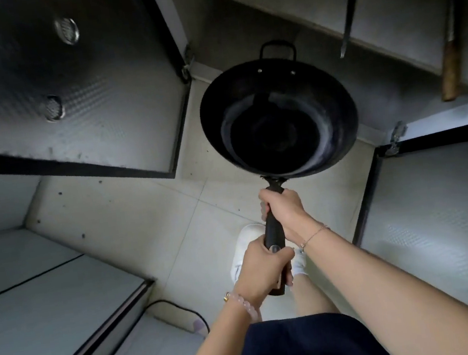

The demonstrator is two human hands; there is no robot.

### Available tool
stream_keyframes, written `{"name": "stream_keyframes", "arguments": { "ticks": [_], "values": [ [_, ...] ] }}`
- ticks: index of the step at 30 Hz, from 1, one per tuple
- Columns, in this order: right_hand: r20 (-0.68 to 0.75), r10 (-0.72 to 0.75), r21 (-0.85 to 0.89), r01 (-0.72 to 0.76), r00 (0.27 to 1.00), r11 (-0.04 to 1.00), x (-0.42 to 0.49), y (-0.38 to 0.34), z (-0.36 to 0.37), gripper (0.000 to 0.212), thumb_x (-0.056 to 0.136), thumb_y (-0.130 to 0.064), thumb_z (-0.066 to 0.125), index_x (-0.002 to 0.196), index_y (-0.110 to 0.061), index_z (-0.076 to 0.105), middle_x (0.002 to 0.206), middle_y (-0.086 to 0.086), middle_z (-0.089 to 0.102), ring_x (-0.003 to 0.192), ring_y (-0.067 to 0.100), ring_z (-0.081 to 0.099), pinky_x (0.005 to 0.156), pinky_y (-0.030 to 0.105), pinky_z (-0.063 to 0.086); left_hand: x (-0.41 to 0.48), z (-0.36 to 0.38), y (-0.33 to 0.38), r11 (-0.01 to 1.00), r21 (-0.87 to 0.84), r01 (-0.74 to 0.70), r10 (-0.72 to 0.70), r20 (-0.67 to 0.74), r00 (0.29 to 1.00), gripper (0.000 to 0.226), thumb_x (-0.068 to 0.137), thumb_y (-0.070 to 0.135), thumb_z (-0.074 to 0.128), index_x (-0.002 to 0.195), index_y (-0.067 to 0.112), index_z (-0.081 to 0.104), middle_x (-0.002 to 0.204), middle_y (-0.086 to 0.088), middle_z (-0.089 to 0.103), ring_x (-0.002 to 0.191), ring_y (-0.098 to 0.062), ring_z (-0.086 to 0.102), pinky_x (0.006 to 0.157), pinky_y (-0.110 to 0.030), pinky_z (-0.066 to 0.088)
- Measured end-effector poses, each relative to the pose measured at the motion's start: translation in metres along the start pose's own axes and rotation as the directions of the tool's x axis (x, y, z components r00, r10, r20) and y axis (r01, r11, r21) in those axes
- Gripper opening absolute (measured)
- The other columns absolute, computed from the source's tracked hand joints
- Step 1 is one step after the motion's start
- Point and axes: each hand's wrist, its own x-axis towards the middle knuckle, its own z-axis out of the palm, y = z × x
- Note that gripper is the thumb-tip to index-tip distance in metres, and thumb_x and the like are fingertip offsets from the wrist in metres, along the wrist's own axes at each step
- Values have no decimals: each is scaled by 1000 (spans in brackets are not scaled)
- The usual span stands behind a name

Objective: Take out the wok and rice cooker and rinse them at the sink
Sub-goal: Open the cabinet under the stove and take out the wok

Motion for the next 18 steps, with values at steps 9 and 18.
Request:
{"name": "stream_keyframes", "arguments": {
  "ticks": [9, 18],
  "values": [
    [17, 3, 3, -3, 1000, 1000, -137, -34, 5, 26, 83, 1, 49, 61, -11, 43, 51, 2, 38, 34, 10, 36, 41, 19, 34, -134, -8, 42, 904, -397, 158, -75, 217, 973, 11, 78, 3, 56, 71, 5, 49, 54, -6, 49, 40, -13, 44, 42, -21, 40],
    [47, -46, -61, 49, 998, 997, -233, -71, 17, 24, 78, -5, 52, 57, -10, 42, 49, 4, 45, 35, 12, 44, 45, 18, 39, -229, -23, 87, 960, -279, 17, 44, 209, 977, 22, 92, 13, 53, 73, 5, 48, 51, -5, 50, 36, -13, 44, 40, -22, 41]
  ]
}}
